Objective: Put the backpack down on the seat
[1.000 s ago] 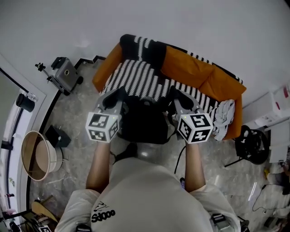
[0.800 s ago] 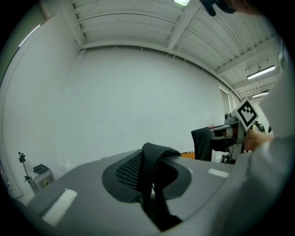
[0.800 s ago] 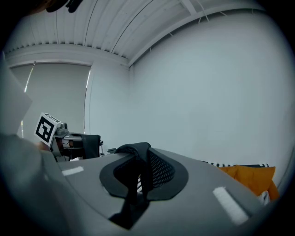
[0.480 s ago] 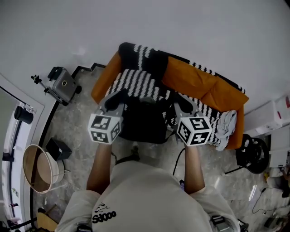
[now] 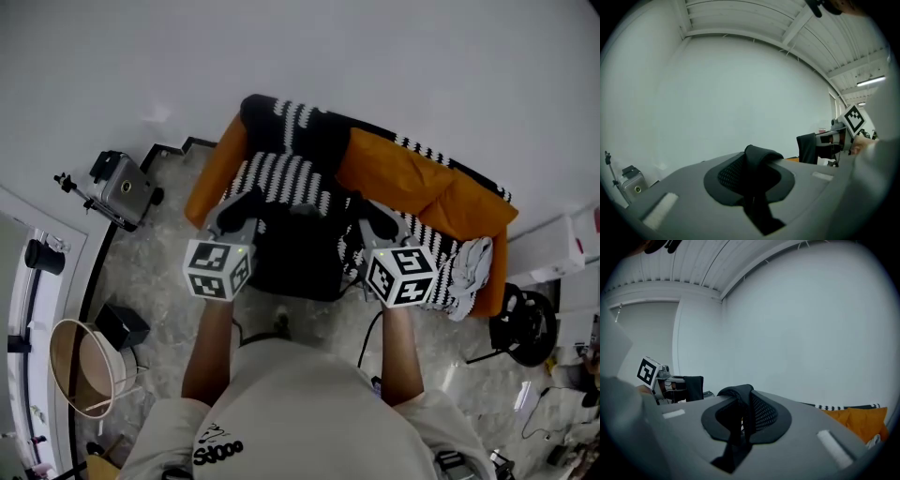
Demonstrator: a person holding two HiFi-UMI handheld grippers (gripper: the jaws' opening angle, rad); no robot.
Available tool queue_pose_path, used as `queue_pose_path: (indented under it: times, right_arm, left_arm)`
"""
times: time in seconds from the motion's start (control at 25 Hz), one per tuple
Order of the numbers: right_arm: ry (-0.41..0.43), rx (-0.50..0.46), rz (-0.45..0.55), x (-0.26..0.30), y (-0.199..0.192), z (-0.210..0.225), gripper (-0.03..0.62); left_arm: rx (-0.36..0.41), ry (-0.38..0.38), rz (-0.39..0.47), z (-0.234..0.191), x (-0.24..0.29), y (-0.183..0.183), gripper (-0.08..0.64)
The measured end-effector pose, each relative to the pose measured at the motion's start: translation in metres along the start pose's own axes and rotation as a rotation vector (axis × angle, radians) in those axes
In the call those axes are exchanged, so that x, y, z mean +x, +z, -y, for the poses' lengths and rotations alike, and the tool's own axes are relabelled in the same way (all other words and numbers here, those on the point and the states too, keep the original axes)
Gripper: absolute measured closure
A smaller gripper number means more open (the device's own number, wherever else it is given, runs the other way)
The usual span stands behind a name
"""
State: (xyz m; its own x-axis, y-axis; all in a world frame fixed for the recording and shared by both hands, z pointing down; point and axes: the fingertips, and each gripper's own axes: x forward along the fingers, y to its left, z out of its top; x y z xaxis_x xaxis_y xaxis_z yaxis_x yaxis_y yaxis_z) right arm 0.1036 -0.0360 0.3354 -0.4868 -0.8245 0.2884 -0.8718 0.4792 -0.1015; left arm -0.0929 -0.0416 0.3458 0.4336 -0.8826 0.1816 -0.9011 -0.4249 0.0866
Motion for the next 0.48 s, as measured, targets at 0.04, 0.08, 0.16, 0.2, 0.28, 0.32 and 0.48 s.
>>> queue_pose_path:
  times: [0.04,0.08,0.16,0.2,0.28,0.32,0.48]
  right_arm:
    - [-0.004,0.004,-0.001,0.006,0.001,0.002,0.558]
    - [-0.008,0.008,-0.004,0.011,0.001,0.004,0.558]
    - [-0.015,0.014,-0.008,0.021,0.002,0.009,0.558]
    - [-0.017,0.013,-0.007,0.027,0.003,0.012,0.558]
    - [-0.022,0.015,-0.007,0.037,0.005,0.015,0.558]
    - [-0.026,0.018,-0.008,0.042,0.005,0.016,0.558]
    - [-0.038,0.023,-0.012,0.066,0.008,0.018,0.558]
  left_arm:
    - [-0.002,-0.003,-0.002,-0.004,0.005,0.0,0.515]
    - [-0.003,-0.007,-0.006,-0.008,0.011,0.0,0.517]
    - [-0.002,-0.016,-0.012,-0.013,0.022,0.0,0.516]
    - [-0.001,-0.02,-0.012,-0.016,0.028,0.0,0.516]
    - [-0.002,-0.027,-0.015,-0.023,0.038,0.0,0.517]
    - [-0.003,-0.03,-0.017,-0.028,0.042,0.0,0.515]
    - [-0.005,-0.047,-0.022,-0.044,0.059,0.0,0.516]
